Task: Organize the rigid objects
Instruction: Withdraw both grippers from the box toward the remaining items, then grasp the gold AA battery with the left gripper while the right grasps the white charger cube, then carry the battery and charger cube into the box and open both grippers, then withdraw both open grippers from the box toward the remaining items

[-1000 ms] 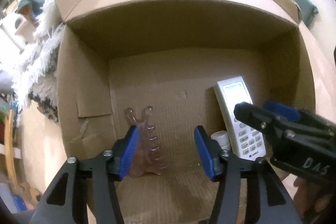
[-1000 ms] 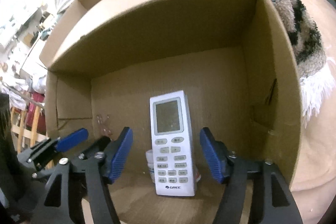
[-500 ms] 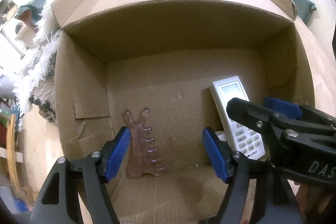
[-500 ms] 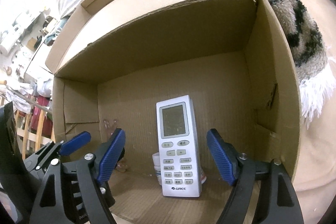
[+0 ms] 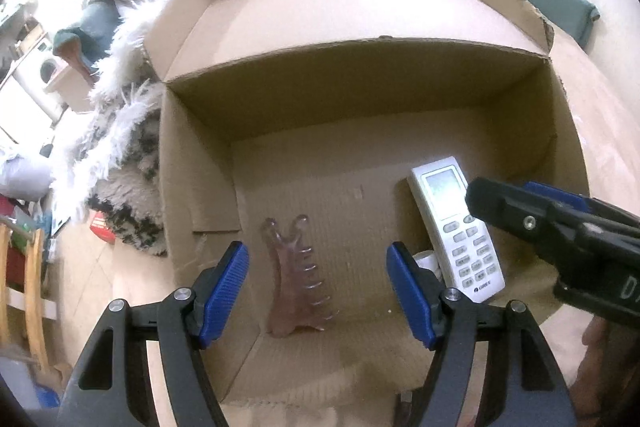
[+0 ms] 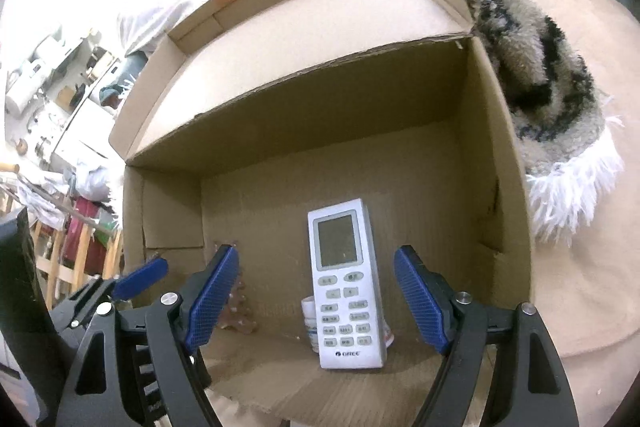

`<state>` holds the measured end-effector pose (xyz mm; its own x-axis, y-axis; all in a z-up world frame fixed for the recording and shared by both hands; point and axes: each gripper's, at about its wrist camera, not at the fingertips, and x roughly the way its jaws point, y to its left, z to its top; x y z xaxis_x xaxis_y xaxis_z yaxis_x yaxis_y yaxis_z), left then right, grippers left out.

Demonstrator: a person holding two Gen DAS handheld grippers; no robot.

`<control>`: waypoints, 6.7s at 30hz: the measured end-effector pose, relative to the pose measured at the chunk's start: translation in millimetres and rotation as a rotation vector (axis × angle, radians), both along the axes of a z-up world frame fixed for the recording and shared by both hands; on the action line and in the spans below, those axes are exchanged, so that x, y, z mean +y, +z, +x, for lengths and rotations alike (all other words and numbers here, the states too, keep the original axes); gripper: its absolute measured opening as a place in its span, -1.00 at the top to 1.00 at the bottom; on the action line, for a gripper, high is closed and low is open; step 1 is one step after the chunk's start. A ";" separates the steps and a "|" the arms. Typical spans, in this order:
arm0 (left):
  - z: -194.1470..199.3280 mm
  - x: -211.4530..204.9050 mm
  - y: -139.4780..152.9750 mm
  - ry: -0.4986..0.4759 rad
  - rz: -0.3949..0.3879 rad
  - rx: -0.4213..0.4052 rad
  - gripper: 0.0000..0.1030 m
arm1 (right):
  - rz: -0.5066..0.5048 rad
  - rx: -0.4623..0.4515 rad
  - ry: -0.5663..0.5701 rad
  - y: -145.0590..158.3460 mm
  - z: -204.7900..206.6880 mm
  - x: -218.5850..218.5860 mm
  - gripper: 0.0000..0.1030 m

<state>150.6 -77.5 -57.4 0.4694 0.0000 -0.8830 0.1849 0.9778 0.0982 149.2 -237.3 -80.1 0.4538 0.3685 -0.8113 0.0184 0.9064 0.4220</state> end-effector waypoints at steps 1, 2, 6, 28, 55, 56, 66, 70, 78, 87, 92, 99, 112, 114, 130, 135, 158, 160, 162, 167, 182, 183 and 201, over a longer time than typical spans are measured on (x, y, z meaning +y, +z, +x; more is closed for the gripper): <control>-2.2 1.4 2.8 0.004 -0.003 -0.001 -0.34 | 0.003 -0.002 -0.005 1.4 -2.6 -1.4 -0.65; -4.6 2.5 5.0 0.006 -0.004 -0.002 -0.34 | 0.005 -0.004 -0.009 2.7 -4.3 -2.8 -0.65; -14.9 11.8 19.1 0.017 -0.010 -0.018 -0.34 | 0.013 -0.020 -0.031 11.2 -15.0 -10.5 -0.65; -78.7 67.8 14.8 0.171 -0.024 0.019 -0.34 | -0.020 -0.008 -0.014 25.6 -95.8 -11.8 -0.64; -36.0 77.4 -73.4 0.253 -0.168 0.339 0.16 | 0.059 0.278 -0.032 -39.2 -95.5 -22.9 -0.64; -34.9 77.1 -76.8 0.256 -0.167 0.348 0.18 | 0.061 0.279 -0.032 -39.2 -94.8 -23.3 -0.64; -33.0 61.3 -96.8 0.229 -0.129 0.382 0.81 | 0.071 0.295 -0.032 -44.2 -90.9 -22.5 -0.64; -33.6 64.6 -90.6 0.243 -0.156 0.371 0.81 | 0.075 0.313 -0.018 -49.1 -90.1 -19.1 -0.64; -48.9 60.6 -67.5 0.257 -0.134 0.306 0.82 | 0.136 0.374 0.091 -67.3 -79.3 9.9 -0.13; -60.2 84.5 -54.1 0.299 -0.219 0.312 0.82 | -0.037 0.379 0.156 -79.4 -65.1 41.8 0.46; -71.6 111.5 -48.8 0.314 -0.264 0.305 0.82 | -0.005 0.314 0.148 -59.4 -77.3 29.1 0.46; -92.9 110.4 -36.0 0.301 -0.230 0.268 0.82 | 0.022 0.244 0.137 -33.8 -96.7 17.9 0.46; -101.8 96.0 19.0 0.257 -0.242 0.153 0.82 | 0.069 0.107 0.157 11.6 -107.8 15.6 0.46; -97.1 92.6 33.1 0.244 -0.243 0.121 0.82 | 0.078 0.027 0.149 28.2 -107.0 13.7 0.45; -21.3 45.0 55.7 0.125 -0.152 0.047 0.82 | -0.110 -0.132 0.036 65.7 -48.6 -14.0 0.45; -7.2 35.0 32.7 0.103 -0.123 0.070 0.82 | -0.160 -0.091 0.010 38.1 -38.3 -20.6 0.45; -6.5 25.7 -23.8 0.082 -0.101 0.089 0.82 | -0.370 0.033 0.081 -11.7 -25.3 8.6 0.46; -5.0 23.3 -26.0 0.083 -0.094 0.094 0.82 | -0.370 0.050 0.076 -14.8 -23.8 7.2 0.45; -4.7 21.9 -29.7 0.082 -0.092 0.099 0.82 | -0.369 0.063 0.072 -17.3 -22.7 6.0 0.45; -4.7 22.9 -34.7 0.088 -0.113 0.111 0.82 | -0.356 0.077 0.064 -19.1 -22.5 4.1 0.45; -9.3 13.9 -22.7 0.071 -0.079 0.093 0.69 | -0.186 -0.030 0.044 9.3 -23.0 -8.6 -0.38; -9.3 14.5 -21.3 0.076 -0.082 0.093 0.67 | -0.173 -0.035 0.048 11.3 -23.5 -7.8 -0.37; -15.3 20.6 -5.8 0.088 -0.083 0.075 -0.20 | -0.105 -0.001 0.007 -0.1 -25.4 -9.0 -0.58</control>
<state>135.2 -56.8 -63.2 0.4031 -0.0366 -0.9144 0.1020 0.9948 0.0052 123.8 -246.3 -80.1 0.4524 0.2852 -0.8450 0.0111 0.9456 0.3251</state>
